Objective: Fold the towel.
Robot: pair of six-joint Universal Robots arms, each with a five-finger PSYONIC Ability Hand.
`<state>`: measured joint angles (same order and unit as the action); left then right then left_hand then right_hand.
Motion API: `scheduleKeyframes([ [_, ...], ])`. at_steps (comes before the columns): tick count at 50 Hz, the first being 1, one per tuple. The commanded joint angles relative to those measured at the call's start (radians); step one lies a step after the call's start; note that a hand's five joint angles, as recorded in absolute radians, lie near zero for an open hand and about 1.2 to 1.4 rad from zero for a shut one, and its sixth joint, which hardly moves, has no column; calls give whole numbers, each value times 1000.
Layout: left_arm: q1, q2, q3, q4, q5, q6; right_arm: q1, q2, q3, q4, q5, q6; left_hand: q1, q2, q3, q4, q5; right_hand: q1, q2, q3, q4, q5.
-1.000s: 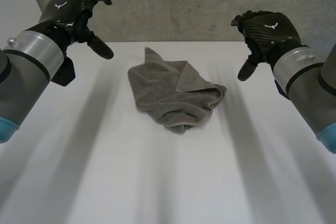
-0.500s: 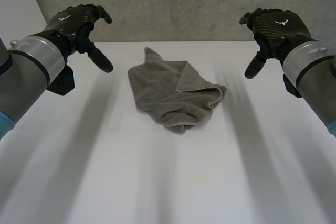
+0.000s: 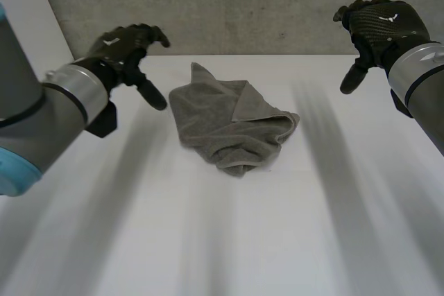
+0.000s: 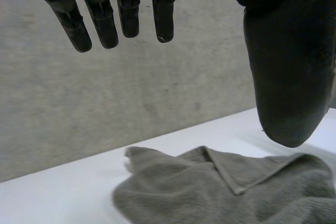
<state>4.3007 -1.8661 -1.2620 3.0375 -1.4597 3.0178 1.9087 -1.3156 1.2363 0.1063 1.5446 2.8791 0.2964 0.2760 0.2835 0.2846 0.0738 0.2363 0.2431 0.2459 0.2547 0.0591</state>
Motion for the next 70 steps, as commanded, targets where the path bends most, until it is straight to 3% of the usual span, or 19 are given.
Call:
scheduleKeyframes([
  [1,-45,-131,-5,122,129,4,-17,65,-5,4,-12,-201,-77,-57,-64,-65,-29,-62,-69,-71,-80,-59],
  [9,-99,-361,117,233,274,3,-23,150,6,7,-8,-265,-71,-51,-58,-59,-23,-62,-69,-71,-80,-59],
  [14,-130,-510,254,201,343,6,-20,153,20,7,-9,-267,-65,-45,-52,-54,-17,-62,-69,-71,-80,-59],
  [23,-139,-737,524,113,315,130,-13,151,37,9,-9,-267,-10,11,3,2,39,-62,-69,-71,-80,-59],
  [28,-141,-858,685,-11,214,234,-13,151,38,7,-9,-267,310,330,323,322,358,-62,-69,-71,-80,-59],
  [32,-144,-874,699,-60,206,274,-16,151,37,7,-12,-268,360,381,373,372,408,-62,-69,-71,-80,-59],
  [33,-147,-872,697,-75,205,291,-16,151,37,7,-12,-268,512,532,524,523,560,-62,-69,-71,-80,-59],
  [34,-147,-872,697,-75,205,291,-16,151,37,7,-12,-270,513,533,526,525,561,-62,-69,-71,-80,-59],
  [36,-170,-852,688,-89,194,306,-17,153,37,7,-12,-271,1097,1117,1110,1109,1145,-62,-69,-71,-80,-59],
  [45,-196,-656,584,-80,140,296,-10,150,37,9,-11,-271,1100,1120,1113,1112,1148,-62,-69,-71,-80,-59],
  [50,-210,-501,486,-26,88,230,-8,148,38,9,-11,-271,1100,1120,1113,1112,1148,-62,-69,-71,-80,-59],
  [53,-222,-367,358,9,70,121,-8,148,43,10,-9,-271,1100,1120,1113,1112,1148,-62,-69,-71,-80,-59],
  [56,-207,-190,94,58,67,10,-7,145,43,16,-11,-271,1100,1120,1113,1112,1148,-62,-69,-71,-80,-59],
  [61,-176,-58,-162,164,68,-4,-7,137,42,23,-12,-271,1100,1120,1113,1112,1148,-62,-69,-71,-80,-59],
  [63,-133,40,-354,274,71,1,-5,137,42,23,-12,-273,1100,1120,1113,1112,1148,-62,-69,-71,-80,-59],
  [66,-110,73,-428,322,74,1,-5,131,38,23,-12,-274,1100,1120,1113,1112,1148,-62,-69,-71,-80,-59],
  [68,-82,104,-508,363,79,1,-4,131,42,23,-12,-274,986,1006,999,998,1034,-62,-69,-71,-80,-59],
  [69,-67,114,-581,394,88,3,-2,131,42,23,-12,-274,317,338,330,329,365,-62,-69,-71,-80,-59],
  [70,-64,114,-600,391,99,10,7,133,42,23,-12,-274,87,107,100,99,135,-62,-69,-71,-80,-59],
])
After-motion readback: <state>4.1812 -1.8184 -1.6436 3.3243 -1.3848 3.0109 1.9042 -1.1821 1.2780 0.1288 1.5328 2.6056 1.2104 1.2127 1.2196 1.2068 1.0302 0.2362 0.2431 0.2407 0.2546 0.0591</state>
